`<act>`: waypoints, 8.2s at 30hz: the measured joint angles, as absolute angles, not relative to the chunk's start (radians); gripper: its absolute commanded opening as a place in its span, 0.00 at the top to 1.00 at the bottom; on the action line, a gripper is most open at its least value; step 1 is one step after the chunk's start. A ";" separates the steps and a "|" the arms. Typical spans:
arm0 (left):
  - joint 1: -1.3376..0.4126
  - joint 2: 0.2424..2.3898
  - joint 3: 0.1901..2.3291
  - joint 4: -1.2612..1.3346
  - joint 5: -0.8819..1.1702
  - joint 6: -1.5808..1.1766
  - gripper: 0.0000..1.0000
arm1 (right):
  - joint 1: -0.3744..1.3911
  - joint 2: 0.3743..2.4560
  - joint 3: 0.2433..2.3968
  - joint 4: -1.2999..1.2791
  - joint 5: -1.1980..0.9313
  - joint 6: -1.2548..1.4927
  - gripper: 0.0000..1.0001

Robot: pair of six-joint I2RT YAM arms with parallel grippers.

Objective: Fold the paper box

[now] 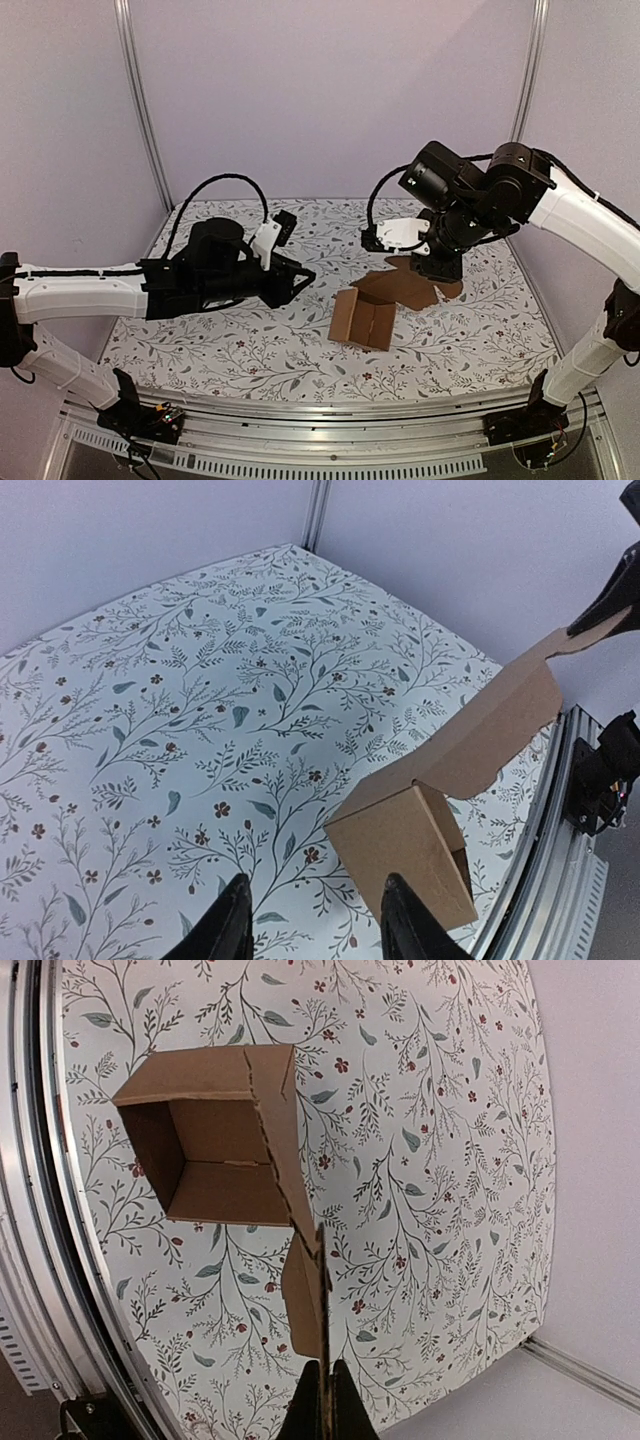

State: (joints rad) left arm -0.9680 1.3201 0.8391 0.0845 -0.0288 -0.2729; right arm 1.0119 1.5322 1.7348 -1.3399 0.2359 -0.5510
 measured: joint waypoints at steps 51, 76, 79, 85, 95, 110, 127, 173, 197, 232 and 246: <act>-0.957 1.234 0.739 0.039 -0.045 -0.271 0.48 | 1.059 1.755 1.893 -1.333 0.379 -0.550 0.49; -0.777 1.390 0.652 0.235 0.263 -0.236 0.46 | 0.777 1.196 0.818 -0.368 -0.171 -0.223 0.31; -0.772 1.398 0.652 0.255 0.282 -0.236 0.46 | 0.752 1.257 0.801 -0.242 -0.222 -0.205 0.32; -0.771 1.399 0.652 0.272 0.301 -0.235 0.48 | 0.737 1.351 0.789 -0.083 -0.295 -0.197 0.38; -0.769 1.399 0.652 0.268 0.302 -0.228 0.48 | 0.698 1.401 0.788 0.034 -0.361 -0.197 0.62; -0.768 1.410 0.659 0.267 0.304 -0.221 0.53 | 0.687 1.425 0.758 0.069 -0.426 -0.196 1.00; -0.760 1.474 0.686 0.272 0.307 -0.199 0.77 | 0.686 1.425 0.748 0.080 -0.482 -0.209 1.00; -0.771 1.431 0.707 0.199 0.274 -0.210 1.00 | 0.802 1.415 0.739 0.105 -0.342 -0.163 1.00; -0.941 1.436 0.750 0.144 -0.112 -0.345 1.00 | 1.058 1.441 0.842 0.073 0.260 0.205 1.00; -1.100 1.615 0.883 0.093 -0.398 -0.476 1.00 | 1.182 1.593 0.923 -0.008 0.588 0.293 1.00; -1.138 1.667 0.960 0.033 -0.424 -0.496 1.00 | 1.197 1.593 0.902 -0.016 0.640 0.300 1.00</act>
